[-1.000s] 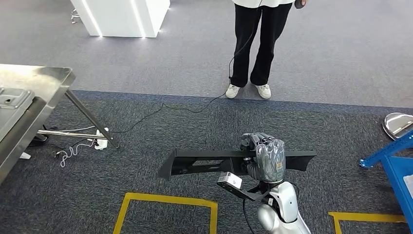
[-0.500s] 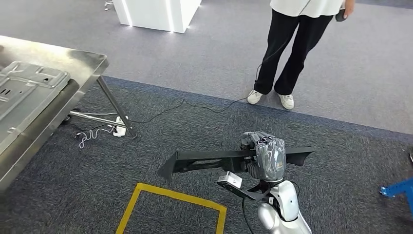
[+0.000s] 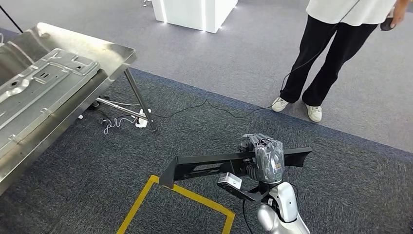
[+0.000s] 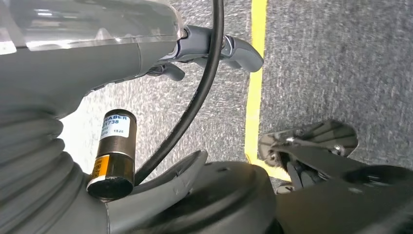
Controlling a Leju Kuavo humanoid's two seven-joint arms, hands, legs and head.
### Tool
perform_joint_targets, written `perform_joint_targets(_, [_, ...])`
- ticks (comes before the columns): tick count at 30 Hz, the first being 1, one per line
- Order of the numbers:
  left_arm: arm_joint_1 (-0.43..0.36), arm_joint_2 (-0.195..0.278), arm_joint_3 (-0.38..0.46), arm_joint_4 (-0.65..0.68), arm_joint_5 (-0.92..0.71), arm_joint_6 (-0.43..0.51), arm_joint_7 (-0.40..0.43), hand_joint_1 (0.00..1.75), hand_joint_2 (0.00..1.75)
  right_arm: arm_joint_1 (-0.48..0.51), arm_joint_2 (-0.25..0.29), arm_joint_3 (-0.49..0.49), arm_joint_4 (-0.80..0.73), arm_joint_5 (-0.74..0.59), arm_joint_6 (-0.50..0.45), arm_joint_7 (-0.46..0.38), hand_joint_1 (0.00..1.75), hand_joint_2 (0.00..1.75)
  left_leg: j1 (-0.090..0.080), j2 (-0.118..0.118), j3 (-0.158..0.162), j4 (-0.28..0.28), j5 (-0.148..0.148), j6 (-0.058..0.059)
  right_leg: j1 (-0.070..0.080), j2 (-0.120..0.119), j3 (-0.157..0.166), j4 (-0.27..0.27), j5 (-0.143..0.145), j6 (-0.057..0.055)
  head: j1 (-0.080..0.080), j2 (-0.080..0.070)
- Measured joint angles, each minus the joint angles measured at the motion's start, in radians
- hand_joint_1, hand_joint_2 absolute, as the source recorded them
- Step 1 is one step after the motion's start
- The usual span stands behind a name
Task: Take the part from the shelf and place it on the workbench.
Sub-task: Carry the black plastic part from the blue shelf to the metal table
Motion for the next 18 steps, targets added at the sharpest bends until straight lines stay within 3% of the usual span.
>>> perform_joint_targets(1, [0.001,0.000,0.000,0.000,0.000,0.000,0.001,0.00,1.75,0.000,0.000,0.002,0.003,-0.002,0.000,-0.001,1.75,1.75,0.001,0.002,-0.009,0.016,0.003,0.000,0.001,-0.013,0.001,0.000,-0.002,0.000,0.000,0.000])
perform_joint_targets(2, [0.003,0.001,0.000,0.000,0.001,0.000,0.002,0.00,1.75,0.000,0.001,0.005,0.006,-0.004,0.000,-0.003,1.75,1.75,0.000,0.006,0.004,-0.009,0.024,0.002,0.003,-0.024,0.003,0.000,-0.003,0.000,0.000,0.000])
perform_joint_targets(4, [0.004,0.002,0.000,0.000,0.001,0.001,0.003,0.00,1.75,-0.001,0.002,0.009,0.010,-0.005,0.000,-0.004,1.75,1.75,-0.006,0.037,0.071,-0.139,0.085,0.012,0.005,-0.046,0.009,0.000,-0.008,0.003,0.000,0.000])
perform_joint_targets(6, [0.001,0.003,0.000,0.000,0.002,0.003,0.003,0.00,1.75,-0.003,0.005,0.010,0.012,-0.007,0.000,-0.004,1.75,1.75,-0.018,0.070,0.122,-0.238,0.113,0.026,0.008,-0.066,0.014,0.000,-0.013,0.010,0.000,0.000])
perform_joint_targets(7, [0.000,0.004,0.000,0.000,0.002,0.003,0.003,0.00,1.75,-0.004,0.006,0.011,0.013,-0.009,0.000,-0.004,1.75,1.75,-0.023,0.075,0.128,-0.253,0.112,0.030,0.009,-0.075,0.016,-0.001,-0.015,0.015,0.000,0.000])
perform_joint_targets(9, [0.003,0.005,0.000,0.000,0.006,0.004,0.004,0.00,1.75,-0.006,0.009,0.013,0.015,-0.013,0.000,-0.004,1.75,1.75,-0.022,0.054,0.132,-0.263,0.116,0.040,0.009,-0.090,0.023,-0.005,-0.018,0.025,0.000,0.000])
perform_joint_targets(10, [0.005,0.006,0.000,0.000,0.008,0.004,0.005,0.00,1.75,-0.007,0.010,0.015,0.016,-0.015,0.000,-0.004,1.75,1.75,-0.020,0.043,0.138,-0.272,0.119,0.044,0.007,-0.079,0.025,-0.002,-0.024,0.031,0.001,0.000])
perform_joint_targets(12, [0.005,0.006,0.000,0.000,0.012,0.004,0.005,0.00,1.75,-0.011,0.012,0.017,0.016,-0.017,0.000,-0.005,1.75,1.75,-0.012,0.024,0.153,-0.289,0.127,0.055,0.005,-0.028,0.004,0.054,-0.058,0.039,0.002,0.000])
perform_joint_targets(13, [0.004,0.006,0.000,0.000,0.013,0.004,0.006,0.00,1.75,-0.011,0.012,0.017,0.018,-0.018,0.000,-0.005,1.75,1.75,-0.012,0.014,0.154,-0.290,0.128,0.058,0.002,0.001,-0.024,0.111,-0.085,0.042,0.002,0.000])
perform_joint_targets(15, [0.002,0.005,0.000,0.000,0.013,0.003,0.006,0.00,1.75,-0.007,0.011,0.017,0.023,-0.018,0.000,-0.005,1.75,1.75,-0.011,-0.009,0.154,-0.289,0.128,0.061,0.001,0.024,-0.092,0.232,-0.127,0.045,0.002,0.000])
perform_joint_targets(16, [0.003,0.005,0.000,0.000,0.013,0.002,0.006,0.00,1.75,-0.004,0.010,0.018,0.025,-0.018,0.000,-0.004,1.75,1.75,-0.011,-0.023,0.155,-0.287,0.127,0.061,0.000,0.026,-0.111,0.256,-0.123,0.047,0.002,0.000])
perform_joint_targets(17, [0.004,0.005,0.000,0.000,0.013,0.002,0.006,0.00,1.75,-0.003,0.010,0.018,0.028,-0.019,0.000,-0.004,1.75,1.75,-0.010,-0.037,0.155,-0.285,0.125,0.060,-0.001,0.028,-0.112,0.245,-0.100,0.048,0.002,0.000])
perform_joint_targets(18, [0.004,0.005,0.000,0.000,0.013,0.002,0.006,0.00,1.75,-0.003,0.010,0.018,0.029,-0.019,0.000,-0.004,1.75,1.75,-0.009,-0.051,0.156,-0.280,0.122,0.058,-0.003,0.033,-0.094,0.194,-0.061,0.049,0.002,0.000])
